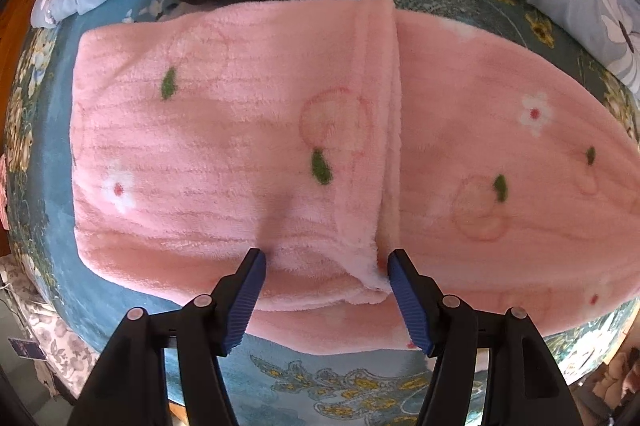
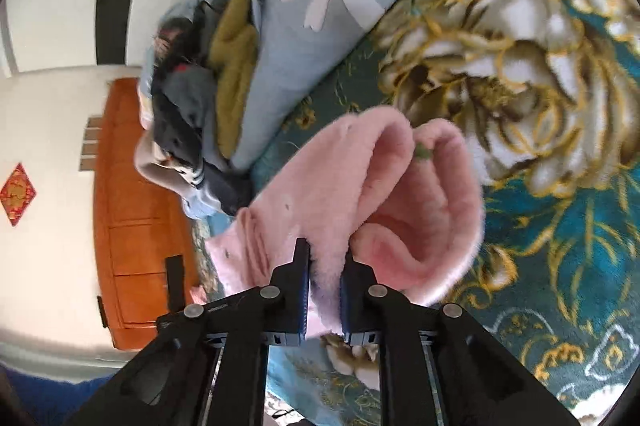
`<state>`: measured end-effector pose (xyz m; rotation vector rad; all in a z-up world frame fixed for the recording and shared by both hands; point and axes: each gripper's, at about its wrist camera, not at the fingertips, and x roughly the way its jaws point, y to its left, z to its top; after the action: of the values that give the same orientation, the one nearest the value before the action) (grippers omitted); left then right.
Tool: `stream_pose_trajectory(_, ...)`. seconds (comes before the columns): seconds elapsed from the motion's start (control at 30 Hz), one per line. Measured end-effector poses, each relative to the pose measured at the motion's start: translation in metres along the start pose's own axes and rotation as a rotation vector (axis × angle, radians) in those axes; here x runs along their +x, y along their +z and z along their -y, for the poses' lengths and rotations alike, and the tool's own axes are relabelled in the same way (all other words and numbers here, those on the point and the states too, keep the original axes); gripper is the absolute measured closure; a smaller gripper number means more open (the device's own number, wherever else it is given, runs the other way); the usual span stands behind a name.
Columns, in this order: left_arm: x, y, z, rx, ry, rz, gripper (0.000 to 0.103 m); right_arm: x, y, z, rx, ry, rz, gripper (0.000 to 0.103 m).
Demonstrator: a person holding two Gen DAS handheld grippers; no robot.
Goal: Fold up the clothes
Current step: 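Grasp the pink garment's cuff end with the right gripper and lift it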
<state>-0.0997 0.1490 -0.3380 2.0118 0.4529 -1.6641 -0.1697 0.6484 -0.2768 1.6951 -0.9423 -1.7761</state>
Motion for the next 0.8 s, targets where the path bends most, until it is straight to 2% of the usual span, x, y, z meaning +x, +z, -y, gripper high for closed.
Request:
stream_pose_trajectory(0.2,0.008,-0.005,-0.002,-0.017,-0.003,-0.021,0.036,0.010,-0.023,0.047,0.097,-0.180,-0.065,0.090)
stream_pose_trajectory(0.3,0.007,-0.006,-0.003,0.003,0.000,-0.016,0.036,0.011,-0.022,0.046,0.085,-0.213,-0.036,0.087)
stream_pose_trajectory(0.4,0.004,-0.008,-0.004,0.016,0.000,-0.003,0.036,0.009,-0.022,0.035,0.004,-0.324,-0.018,0.072)
stream_pose_trajectory(0.47,0.001,-0.010,-0.007,0.018,-0.004,0.008,0.036,0.009,-0.024,0.029,-0.050,-0.407,-0.005,0.051)
stream_pose_trajectory(0.5,0.001,-0.011,-0.008,0.019,-0.007,0.010,0.036,0.009,-0.025,0.027,-0.071,-0.442,-0.001,0.048)
stream_pose_trajectory(0.6,-0.004,-0.015,-0.015,0.015,-0.026,0.032,0.036,0.011,-0.026,0.043,-0.027,-0.433,-0.016,0.043)
stream_pose_trajectory(0.8,-0.016,-0.026,-0.029,0.010,-0.088,0.078,0.036,0.011,-0.031,0.084,0.197,-0.246,-0.001,0.042)
